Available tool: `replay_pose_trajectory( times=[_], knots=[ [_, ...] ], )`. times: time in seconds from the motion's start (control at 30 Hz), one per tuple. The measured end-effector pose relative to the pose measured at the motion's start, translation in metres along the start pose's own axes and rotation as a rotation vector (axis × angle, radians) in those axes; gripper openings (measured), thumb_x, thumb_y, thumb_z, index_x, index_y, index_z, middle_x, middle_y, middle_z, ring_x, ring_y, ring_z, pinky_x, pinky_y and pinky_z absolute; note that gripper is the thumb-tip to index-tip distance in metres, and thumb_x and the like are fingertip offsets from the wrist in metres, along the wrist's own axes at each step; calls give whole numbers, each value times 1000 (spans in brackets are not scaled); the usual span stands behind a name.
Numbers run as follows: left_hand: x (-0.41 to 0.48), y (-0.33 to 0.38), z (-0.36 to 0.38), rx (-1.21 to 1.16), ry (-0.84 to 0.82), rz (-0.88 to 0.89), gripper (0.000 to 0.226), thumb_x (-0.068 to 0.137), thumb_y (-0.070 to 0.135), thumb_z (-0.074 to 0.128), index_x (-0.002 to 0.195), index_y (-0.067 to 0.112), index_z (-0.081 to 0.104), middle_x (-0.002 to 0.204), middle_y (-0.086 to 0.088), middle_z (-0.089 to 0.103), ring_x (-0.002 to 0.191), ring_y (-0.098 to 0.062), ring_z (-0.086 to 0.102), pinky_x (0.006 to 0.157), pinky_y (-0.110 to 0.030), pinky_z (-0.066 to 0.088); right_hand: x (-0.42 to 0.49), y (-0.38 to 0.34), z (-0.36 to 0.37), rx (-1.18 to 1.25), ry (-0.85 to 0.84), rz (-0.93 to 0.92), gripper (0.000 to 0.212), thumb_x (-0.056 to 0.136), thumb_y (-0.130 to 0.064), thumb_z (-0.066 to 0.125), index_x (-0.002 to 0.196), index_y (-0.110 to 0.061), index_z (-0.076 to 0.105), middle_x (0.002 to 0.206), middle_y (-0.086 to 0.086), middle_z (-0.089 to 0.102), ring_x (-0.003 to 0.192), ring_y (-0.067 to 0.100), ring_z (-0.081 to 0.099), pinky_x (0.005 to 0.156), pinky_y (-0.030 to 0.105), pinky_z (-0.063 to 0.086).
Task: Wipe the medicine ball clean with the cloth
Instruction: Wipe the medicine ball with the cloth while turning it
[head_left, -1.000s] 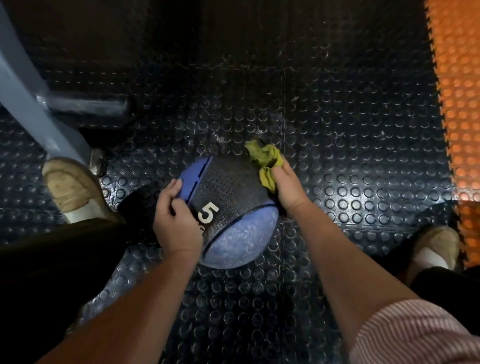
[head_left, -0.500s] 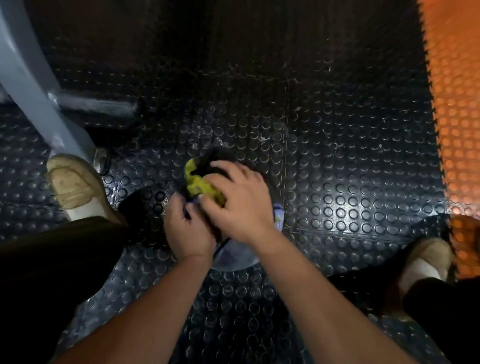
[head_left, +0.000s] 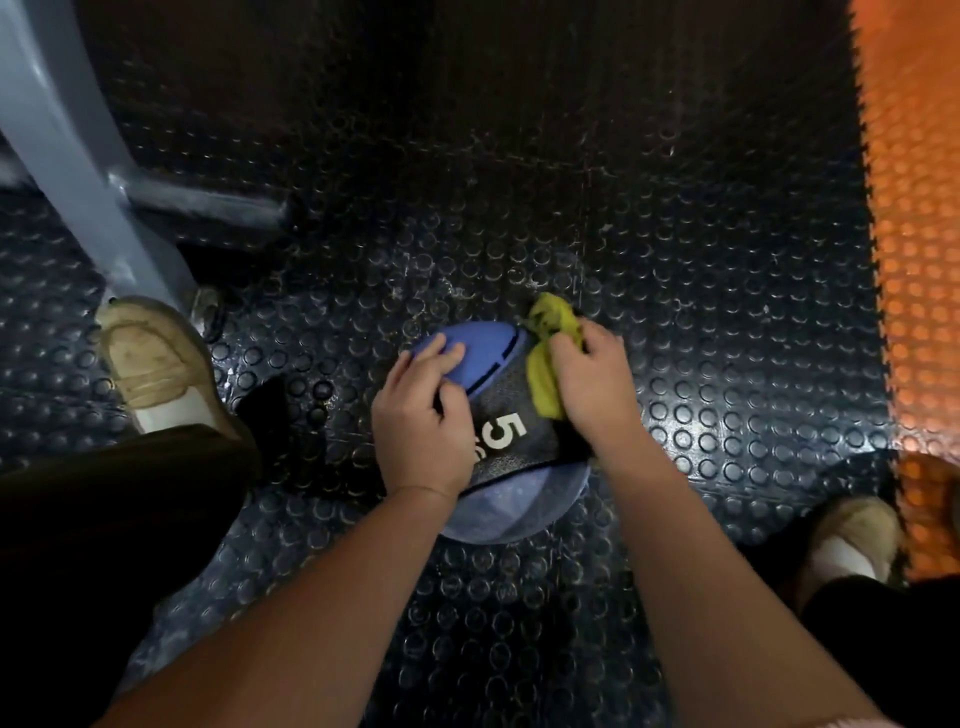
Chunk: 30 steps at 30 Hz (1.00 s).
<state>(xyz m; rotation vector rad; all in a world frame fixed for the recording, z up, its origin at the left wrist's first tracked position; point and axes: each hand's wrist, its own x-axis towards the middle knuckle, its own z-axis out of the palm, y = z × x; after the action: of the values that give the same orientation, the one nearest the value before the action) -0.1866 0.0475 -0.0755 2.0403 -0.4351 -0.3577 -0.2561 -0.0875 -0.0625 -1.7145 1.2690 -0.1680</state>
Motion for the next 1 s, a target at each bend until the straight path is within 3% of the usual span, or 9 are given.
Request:
replay_pose_trajectory(
  times=[0.07, 0.13, 0.3, 0.4, 0.5, 0.63, 0.77, 0.87, 1.0],
  knots=[
    [-5, 10, 8, 82, 2, 16, 56, 85, 35, 27, 112, 17, 72, 129, 7, 62, 131, -9, 42, 113, -38, 34, 10, 2, -10, 50, -47, 179, 24, 86, -43, 43, 77, -28, 59, 97, 0, 62, 104, 25, 56, 94, 41, 43],
    [-4, 20, 14, 100, -7, -20, 53, 87, 33, 27, 109, 20, 73, 130, 7, 63, 136, -21, 42, 113, -41, 34, 13, 2, -14, 42, -79, 225, 22, 92, -38, 44, 85, -23, 59, 104, 4, 62, 99, 25, 57, 86, 37, 42],
    [20, 19, 11, 72, -15, -202, 48, 82, 33, 27, 103, 29, 71, 122, 9, 65, 120, -22, 53, 101, -41, 43, -17, -27, 14, -250, 63, -127, 37, 91, -40, 43, 119, -25, 63, 137, 0, 48, 118, 24, 48, 94, 33, 36],
    [26, 17, 7, 40, -39, -277, 26, 75, 36, 29, 72, 21, 50, 84, -5, 56, 87, -35, 53, 76, -47, 42, -45, -41, 38, -422, 120, -353, 49, 85, -44, 34, 119, -23, 63, 140, 0, 49, 127, 29, 43, 107, 42, 31],
    [19, 19, 7, 87, -35, -253, 18, 80, 34, 31, 69, 23, 40, 83, -3, 53, 85, -32, 51, 67, -41, 37, -48, -37, 35, -420, 118, -373, 52, 84, -46, 32, 119, -23, 62, 140, 0, 48, 128, 29, 43, 108, 45, 32],
    [7, 20, 15, 96, 2, -100, 38, 85, 25, 31, 99, 19, 66, 120, 2, 66, 116, -26, 56, 95, -41, 45, -14, -22, 12, -320, 40, -176, 40, 92, -41, 44, 124, -20, 58, 136, 4, 45, 117, 26, 49, 95, 34, 38],
    [-3, 23, 21, 140, -9, -14, 39, 88, 18, 34, 102, 10, 69, 127, 1, 65, 129, -30, 49, 108, -52, 36, 28, -14, -2, -190, -90, 167, 42, 90, -44, 41, 115, -15, 60, 122, 15, 54, 107, 32, 53, 93, 38, 41],
    [8, 36, 23, 142, -26, -53, 33, 92, 14, 36, 102, 10, 68, 129, 2, 63, 129, -29, 49, 107, -51, 35, 38, -20, -5, -122, -102, 190, 29, 91, -41, 43, 99, -18, 60, 112, 12, 59, 102, 32, 55, 84, 36, 40],
    [27, 40, 22, 112, -21, -189, 25, 96, 10, 41, 102, 14, 65, 123, 2, 65, 121, -24, 54, 104, -44, 39, 15, -34, 13, -364, 9, -52, 39, 93, -40, 41, 120, -21, 62, 132, 7, 50, 112, 32, 52, 93, 37, 39]
  ],
)
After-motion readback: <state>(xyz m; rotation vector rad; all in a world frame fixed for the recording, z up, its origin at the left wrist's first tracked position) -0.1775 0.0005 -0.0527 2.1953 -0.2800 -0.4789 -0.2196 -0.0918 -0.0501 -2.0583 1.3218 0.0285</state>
